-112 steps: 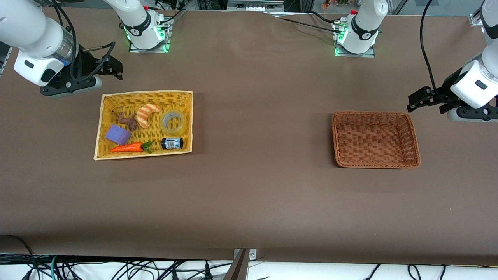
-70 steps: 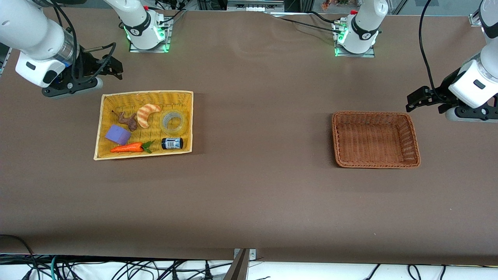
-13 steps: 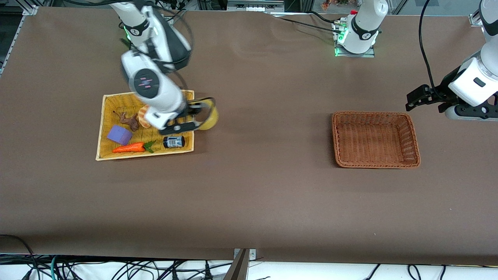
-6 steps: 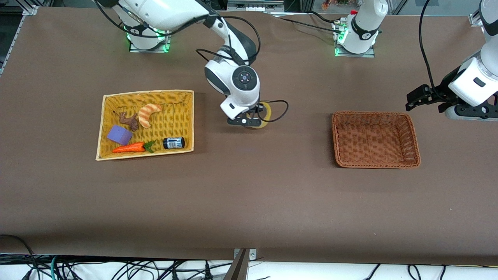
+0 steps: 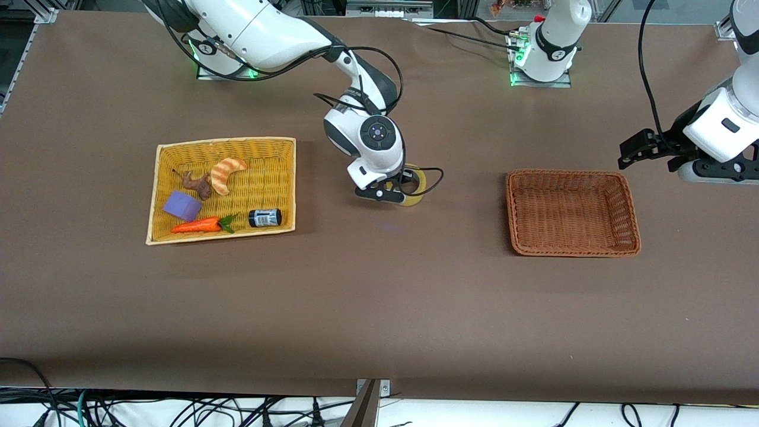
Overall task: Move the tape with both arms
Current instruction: 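Set the tape roll on the table between tray and basket, then retract the right gripper while the left gripper reaches the tape roll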
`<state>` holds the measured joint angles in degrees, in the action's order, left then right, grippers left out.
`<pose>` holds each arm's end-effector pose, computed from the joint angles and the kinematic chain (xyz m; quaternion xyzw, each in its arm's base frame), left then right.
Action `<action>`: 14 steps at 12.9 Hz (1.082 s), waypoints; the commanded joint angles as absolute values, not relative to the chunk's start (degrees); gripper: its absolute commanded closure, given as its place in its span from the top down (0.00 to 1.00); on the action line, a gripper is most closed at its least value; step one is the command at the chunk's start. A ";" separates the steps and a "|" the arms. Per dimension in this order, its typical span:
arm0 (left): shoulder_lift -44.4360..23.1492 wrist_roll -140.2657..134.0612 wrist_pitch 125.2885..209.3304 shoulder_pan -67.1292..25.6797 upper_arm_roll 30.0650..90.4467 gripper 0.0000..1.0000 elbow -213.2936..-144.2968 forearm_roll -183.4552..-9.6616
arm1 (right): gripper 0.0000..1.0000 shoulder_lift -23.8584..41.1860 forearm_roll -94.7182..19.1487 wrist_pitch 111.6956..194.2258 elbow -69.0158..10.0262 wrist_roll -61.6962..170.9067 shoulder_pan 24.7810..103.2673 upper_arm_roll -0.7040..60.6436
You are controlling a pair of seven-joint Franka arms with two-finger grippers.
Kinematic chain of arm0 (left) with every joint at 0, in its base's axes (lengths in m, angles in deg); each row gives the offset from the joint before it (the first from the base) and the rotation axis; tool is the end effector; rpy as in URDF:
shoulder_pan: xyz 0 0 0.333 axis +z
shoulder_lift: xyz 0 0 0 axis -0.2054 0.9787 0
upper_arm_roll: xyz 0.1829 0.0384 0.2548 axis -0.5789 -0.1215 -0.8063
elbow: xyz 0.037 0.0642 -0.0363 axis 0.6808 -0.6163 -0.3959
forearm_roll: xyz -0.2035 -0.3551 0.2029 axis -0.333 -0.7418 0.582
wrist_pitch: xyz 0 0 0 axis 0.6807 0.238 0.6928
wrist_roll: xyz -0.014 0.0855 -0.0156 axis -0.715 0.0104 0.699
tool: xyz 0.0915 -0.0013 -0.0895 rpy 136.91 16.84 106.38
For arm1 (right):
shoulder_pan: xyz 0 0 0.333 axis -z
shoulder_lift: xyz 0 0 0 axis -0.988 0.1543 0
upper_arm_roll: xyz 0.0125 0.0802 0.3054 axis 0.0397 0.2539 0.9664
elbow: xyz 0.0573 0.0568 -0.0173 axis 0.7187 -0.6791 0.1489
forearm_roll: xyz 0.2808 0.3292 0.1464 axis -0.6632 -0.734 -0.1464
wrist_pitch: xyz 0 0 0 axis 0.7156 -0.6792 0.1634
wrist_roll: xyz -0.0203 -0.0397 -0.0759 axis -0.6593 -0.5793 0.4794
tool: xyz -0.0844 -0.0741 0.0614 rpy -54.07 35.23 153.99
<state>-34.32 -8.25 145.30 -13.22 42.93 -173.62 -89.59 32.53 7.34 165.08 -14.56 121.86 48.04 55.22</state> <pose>0.6330 -0.0293 0.5486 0.9997 -0.0069 -0.0129 0.0175 0.4952 0.5867 0.1463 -0.9936 0.0881 0.0638 0.0309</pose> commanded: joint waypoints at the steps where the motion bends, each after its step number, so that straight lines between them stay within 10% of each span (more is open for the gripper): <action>1: -34.33 -9.20 144.45 -13.43 42.63 1.00 -173.13 -90.64 | 0.91 31.96 8.11 163.82 -12.74 120.91 47.99 54.93; 14: -30.57 -5.18 140.05 -13.52 53.06 1.00 -174.71 -92.22 | 1.00 -9.86 -0.74 122.26 -20.56 66.89 80.67 49.68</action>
